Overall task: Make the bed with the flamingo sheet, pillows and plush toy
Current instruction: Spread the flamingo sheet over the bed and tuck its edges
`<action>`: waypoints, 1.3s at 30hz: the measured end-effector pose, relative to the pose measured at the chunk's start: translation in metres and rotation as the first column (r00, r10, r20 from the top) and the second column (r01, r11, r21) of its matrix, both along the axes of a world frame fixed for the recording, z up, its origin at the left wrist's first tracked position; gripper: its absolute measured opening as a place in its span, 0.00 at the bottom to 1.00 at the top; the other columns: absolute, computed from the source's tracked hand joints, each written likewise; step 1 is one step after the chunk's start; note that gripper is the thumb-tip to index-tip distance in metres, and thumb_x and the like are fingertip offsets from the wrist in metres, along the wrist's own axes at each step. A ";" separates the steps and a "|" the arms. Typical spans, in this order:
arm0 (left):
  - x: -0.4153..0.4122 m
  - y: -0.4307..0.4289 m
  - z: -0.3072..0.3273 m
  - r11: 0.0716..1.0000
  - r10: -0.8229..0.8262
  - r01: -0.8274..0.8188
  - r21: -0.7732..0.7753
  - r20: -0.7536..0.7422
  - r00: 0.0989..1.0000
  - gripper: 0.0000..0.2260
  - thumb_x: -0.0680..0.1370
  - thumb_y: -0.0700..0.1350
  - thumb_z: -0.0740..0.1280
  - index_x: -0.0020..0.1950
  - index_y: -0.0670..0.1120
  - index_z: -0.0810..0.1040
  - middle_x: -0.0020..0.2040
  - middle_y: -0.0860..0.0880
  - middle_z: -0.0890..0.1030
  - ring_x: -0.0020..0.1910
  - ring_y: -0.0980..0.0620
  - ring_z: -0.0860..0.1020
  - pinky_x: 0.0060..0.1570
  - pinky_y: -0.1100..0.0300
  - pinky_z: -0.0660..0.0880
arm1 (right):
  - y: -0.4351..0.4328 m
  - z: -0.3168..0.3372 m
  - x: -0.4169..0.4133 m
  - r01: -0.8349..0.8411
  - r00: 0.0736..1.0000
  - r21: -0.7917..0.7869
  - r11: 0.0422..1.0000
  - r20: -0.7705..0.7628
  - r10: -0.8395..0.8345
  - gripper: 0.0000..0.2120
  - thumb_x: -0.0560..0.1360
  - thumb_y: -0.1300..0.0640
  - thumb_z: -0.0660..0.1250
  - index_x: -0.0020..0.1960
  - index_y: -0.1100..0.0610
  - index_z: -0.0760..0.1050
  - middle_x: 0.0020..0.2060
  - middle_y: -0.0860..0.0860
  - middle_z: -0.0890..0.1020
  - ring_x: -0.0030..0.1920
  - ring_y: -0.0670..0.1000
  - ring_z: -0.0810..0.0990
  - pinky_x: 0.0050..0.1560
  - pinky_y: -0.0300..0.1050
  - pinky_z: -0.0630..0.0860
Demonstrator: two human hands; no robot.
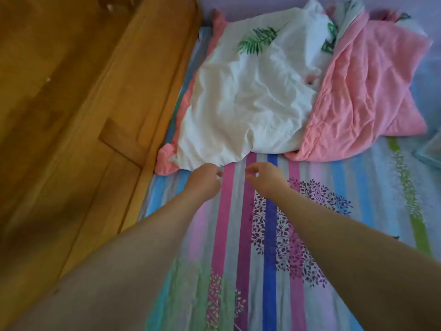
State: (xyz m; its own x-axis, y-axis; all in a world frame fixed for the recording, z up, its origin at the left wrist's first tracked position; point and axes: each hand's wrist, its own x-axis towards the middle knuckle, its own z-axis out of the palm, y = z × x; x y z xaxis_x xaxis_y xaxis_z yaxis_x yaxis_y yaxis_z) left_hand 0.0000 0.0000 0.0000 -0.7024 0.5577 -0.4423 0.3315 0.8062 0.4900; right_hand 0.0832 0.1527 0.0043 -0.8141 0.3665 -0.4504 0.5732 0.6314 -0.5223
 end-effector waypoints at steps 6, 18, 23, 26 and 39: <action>-0.033 0.019 -0.050 0.929 -0.339 0.292 -0.226 -0.209 0.917 0.23 0.78 0.39 0.58 0.70 0.59 0.69 0.79 0.50 0.49 0.77 0.45 0.47 0.71 0.46 0.60 | 0.026 -0.050 -0.034 -0.044 0.997 0.150 0.988 -0.055 0.052 0.21 0.76 0.58 0.62 0.68 0.51 0.71 0.67 0.52 0.72 0.66 0.56 0.69 0.61 0.50 0.72; -0.080 0.047 -0.085 0.938 -0.330 0.165 -0.304 -0.645 0.689 0.27 0.77 0.36 0.51 0.77 0.42 0.52 0.79 0.46 0.51 0.77 0.47 0.51 0.71 0.36 0.50 | 0.060 -0.094 -0.054 -0.037 0.968 0.599 0.800 -0.175 0.177 0.20 0.69 0.68 0.64 0.58 0.54 0.69 0.59 0.49 0.75 0.65 0.53 0.68 0.63 0.51 0.65; -0.102 0.060 -0.099 0.914 -0.340 0.144 -0.379 -0.520 0.784 0.31 0.78 0.39 0.59 0.78 0.47 0.49 0.78 0.48 0.46 0.76 0.42 0.53 0.69 0.39 0.59 | 0.083 -0.103 -0.058 -0.167 0.982 0.604 0.779 0.034 0.184 0.30 0.72 0.62 0.68 0.70 0.48 0.63 0.69 0.46 0.66 0.70 0.52 0.62 0.66 0.64 0.63; -0.094 0.072 -0.110 0.911 -0.324 0.138 -0.389 -0.467 0.823 0.28 0.79 0.41 0.58 0.77 0.47 0.51 0.78 0.45 0.48 0.74 0.40 0.56 0.65 0.40 0.64 | 0.091 -0.106 -0.054 -0.246 0.969 0.611 0.752 0.127 0.214 0.39 0.73 0.60 0.69 0.75 0.43 0.52 0.73 0.44 0.58 0.73 0.52 0.57 0.63 0.67 0.67; -0.087 0.064 -0.107 0.955 -0.254 0.164 -0.246 -0.401 0.880 0.27 0.81 0.40 0.55 0.78 0.50 0.52 0.79 0.46 0.49 0.74 0.41 0.58 0.69 0.46 0.63 | 0.101 -0.093 0.004 -0.187 0.964 0.630 0.754 -0.030 0.264 0.38 0.69 0.74 0.66 0.74 0.51 0.62 0.76 0.54 0.56 0.67 0.62 0.64 0.49 0.52 0.79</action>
